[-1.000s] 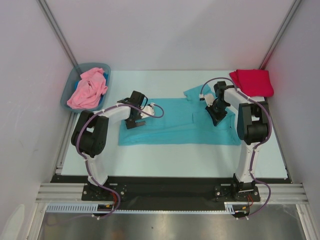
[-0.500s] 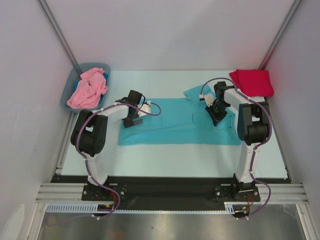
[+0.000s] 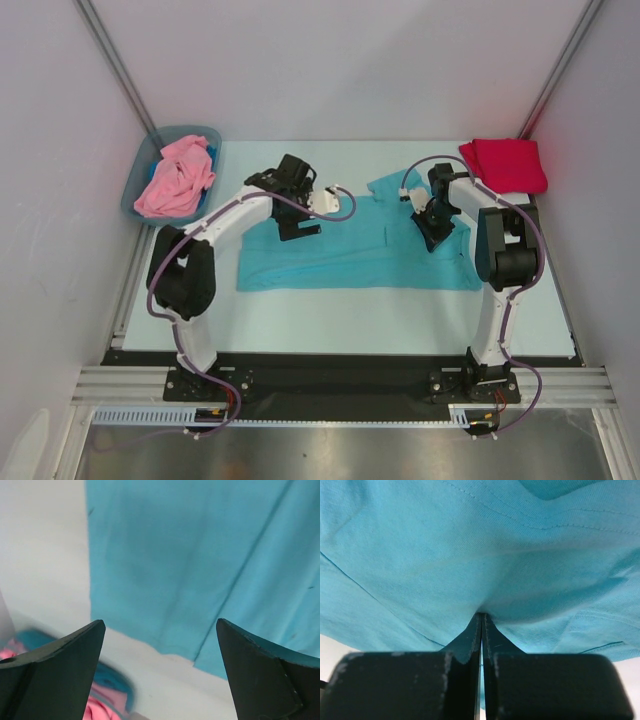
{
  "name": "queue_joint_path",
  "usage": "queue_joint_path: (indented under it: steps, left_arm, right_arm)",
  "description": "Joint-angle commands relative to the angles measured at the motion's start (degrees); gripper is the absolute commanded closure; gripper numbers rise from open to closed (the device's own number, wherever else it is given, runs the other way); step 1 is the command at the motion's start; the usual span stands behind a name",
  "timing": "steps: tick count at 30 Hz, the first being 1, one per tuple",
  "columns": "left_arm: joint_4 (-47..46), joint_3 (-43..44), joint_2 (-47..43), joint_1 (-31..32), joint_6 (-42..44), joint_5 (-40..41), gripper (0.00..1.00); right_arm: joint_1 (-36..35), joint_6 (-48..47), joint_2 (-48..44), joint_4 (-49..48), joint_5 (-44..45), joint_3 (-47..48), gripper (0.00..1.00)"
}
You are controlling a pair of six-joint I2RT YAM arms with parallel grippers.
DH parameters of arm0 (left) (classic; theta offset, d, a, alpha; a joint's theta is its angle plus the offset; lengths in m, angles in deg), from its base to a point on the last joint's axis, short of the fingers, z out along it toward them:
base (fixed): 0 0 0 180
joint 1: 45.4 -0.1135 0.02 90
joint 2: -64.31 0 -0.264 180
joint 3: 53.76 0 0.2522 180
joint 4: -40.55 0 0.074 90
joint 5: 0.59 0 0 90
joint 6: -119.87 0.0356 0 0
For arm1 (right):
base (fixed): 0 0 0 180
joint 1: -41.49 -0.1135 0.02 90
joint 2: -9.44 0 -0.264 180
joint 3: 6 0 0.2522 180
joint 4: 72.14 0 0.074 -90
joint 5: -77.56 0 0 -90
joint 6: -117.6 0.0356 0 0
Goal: Fold and stack the t-shirts
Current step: Fold the tshirt
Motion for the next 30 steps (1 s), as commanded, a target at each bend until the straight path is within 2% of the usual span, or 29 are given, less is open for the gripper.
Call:
queue_joint_path:
  steps: [1,5,20,26,30]
  left_arm:
    - [5.74,3.54,3.42,1.71,1.68,-6.83,0.0]
    - [7.76,7.93,7.29,2.85,1.33,-10.17,0.0]
    - [3.98,11.19,13.36,9.62,-0.17,-17.29,0.01]
    - [0.13,8.39,13.71,11.56,-0.87,-16.07,0.0]
    - [-5.67,5.13,13.71,12.44,-1.75,-11.86,0.0]
  right_arm:
    - [-1.08,0.34,2.96,-5.12,-0.68,-2.63,1.0]
    - [-1.08,0.34,2.88,-5.04,-0.59,-2.46,1.0]
    - [-1.34,0.52,0.86,-4.07,-0.33,-2.9,1.0]
    - [-1.52,-0.19,-0.11,-3.37,-0.33,-2.29,1.0]
    - [-1.7,-0.36,-0.72,-2.58,-1.12,-1.93,1.0]
